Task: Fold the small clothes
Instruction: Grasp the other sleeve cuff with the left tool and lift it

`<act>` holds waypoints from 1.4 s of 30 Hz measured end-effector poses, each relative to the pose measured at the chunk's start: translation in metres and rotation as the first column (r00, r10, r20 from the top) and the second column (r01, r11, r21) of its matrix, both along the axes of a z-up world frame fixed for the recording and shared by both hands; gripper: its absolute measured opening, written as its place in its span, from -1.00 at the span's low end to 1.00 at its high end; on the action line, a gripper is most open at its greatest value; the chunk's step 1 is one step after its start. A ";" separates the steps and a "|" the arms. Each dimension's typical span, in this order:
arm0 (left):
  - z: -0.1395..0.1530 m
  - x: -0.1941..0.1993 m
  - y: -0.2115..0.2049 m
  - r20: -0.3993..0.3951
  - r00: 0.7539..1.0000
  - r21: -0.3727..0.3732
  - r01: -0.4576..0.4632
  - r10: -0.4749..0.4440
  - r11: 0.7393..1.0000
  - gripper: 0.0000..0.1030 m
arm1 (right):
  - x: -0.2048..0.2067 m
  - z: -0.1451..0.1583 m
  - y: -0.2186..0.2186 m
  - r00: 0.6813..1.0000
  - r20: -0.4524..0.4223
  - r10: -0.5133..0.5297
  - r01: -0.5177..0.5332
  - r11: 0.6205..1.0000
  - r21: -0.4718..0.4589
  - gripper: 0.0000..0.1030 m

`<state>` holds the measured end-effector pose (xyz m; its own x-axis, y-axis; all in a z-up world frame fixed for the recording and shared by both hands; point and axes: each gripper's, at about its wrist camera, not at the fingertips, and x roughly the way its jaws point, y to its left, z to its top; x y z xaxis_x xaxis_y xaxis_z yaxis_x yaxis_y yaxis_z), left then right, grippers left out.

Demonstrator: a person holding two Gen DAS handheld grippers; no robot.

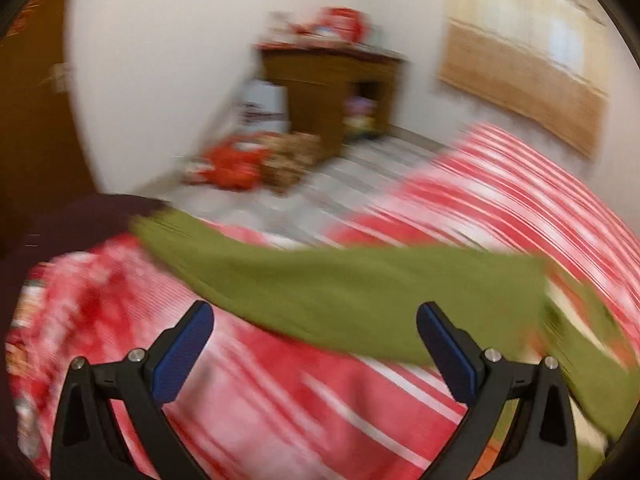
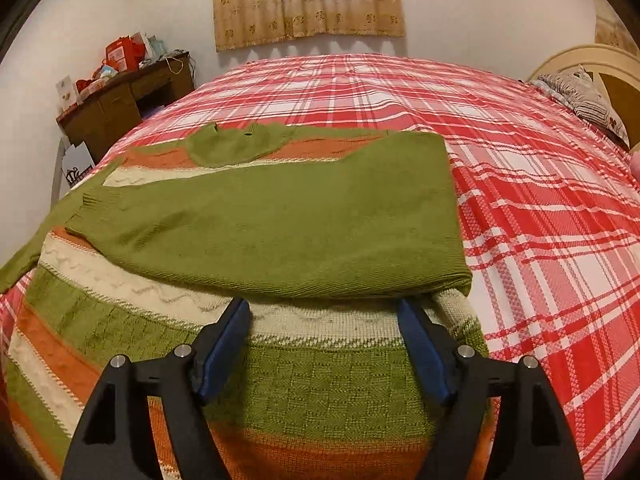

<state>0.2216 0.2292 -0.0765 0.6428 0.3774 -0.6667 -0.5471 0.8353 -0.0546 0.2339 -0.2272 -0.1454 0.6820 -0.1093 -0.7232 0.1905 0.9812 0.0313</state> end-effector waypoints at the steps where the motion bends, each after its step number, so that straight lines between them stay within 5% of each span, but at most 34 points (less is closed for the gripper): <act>1: 0.000 0.003 0.017 -0.012 0.999 0.001 -0.050 0.050 0.999 1.00 | 0.000 0.000 -0.001 1.000 0.002 -0.002 0.002 1.000 0.007 0.50; 5: -0.018 0.011 0.089 -0.087 0.961 -0.096 -0.270 0.262 0.958 0.85 | 0.001 0.001 -0.002 1.000 -0.002 -0.005 0.005 1.000 0.005 0.51; 12: -0.054 0.036 0.128 -0.214 0.927 -0.212 -0.352 0.308 0.912 0.42 | 0.002 0.000 0.000 1.000 -0.009 -0.006 0.006 1.000 -0.009 0.52; 14: -0.051 0.038 0.119 -0.206 0.924 -0.149 -0.354 0.321 0.923 0.07 | 0.002 0.000 0.001 1.000 -0.010 -0.007 0.006 1.000 -0.011 0.52; 18: -0.052 0.041 0.112 -0.208 0.924 -0.122 -0.351 0.322 0.929 -0.16 | 0.003 -0.001 0.001 1.000 -0.011 -0.008 0.008 1.000 -0.014 0.53; 22: -0.046 0.045 0.106 -0.182 0.936 -0.091 -0.322 0.302 0.942 -0.75 | 0.003 -0.001 0.002 1.000 -0.010 -0.008 0.007 1.000 -0.014 0.53; 25: -0.037 0.051 0.105 -0.160 0.944 -0.079 -0.303 0.288 0.950 -0.87 | 0.003 0.000 0.001 1.000 -0.010 -0.007 0.007 1.000 -0.013 0.53; 30: 0.004 0.052 0.045 -0.009 0.992 0.009 -0.126 0.126 0.992 -0.89 | 0.003 0.000 0.002 1.000 -0.008 -0.008 0.008 1.000 -0.012 0.53; 33: 0.029 0.050 -0.014 0.072 0.997 0.090 0.017 -0.023 0.996 -0.89 | 0.002 0.000 0.001 1.000 -0.005 -0.008 0.008 1.000 -0.011 0.53; 37: 0.040 0.042 -0.095 0.110 0.968 0.139 0.210 -0.226 0.968 -0.89 | 0.002 0.000 0.001 1.000 0.000 -0.009 0.009 1.000 -0.004 0.53; 42: 0.022 0.038 -0.182 0.078 0.908 0.191 0.391 -0.411 0.900 -0.89 | 0.000 0.000 0.000 1.000 0.005 -0.007 0.007 1.000 0.000 0.53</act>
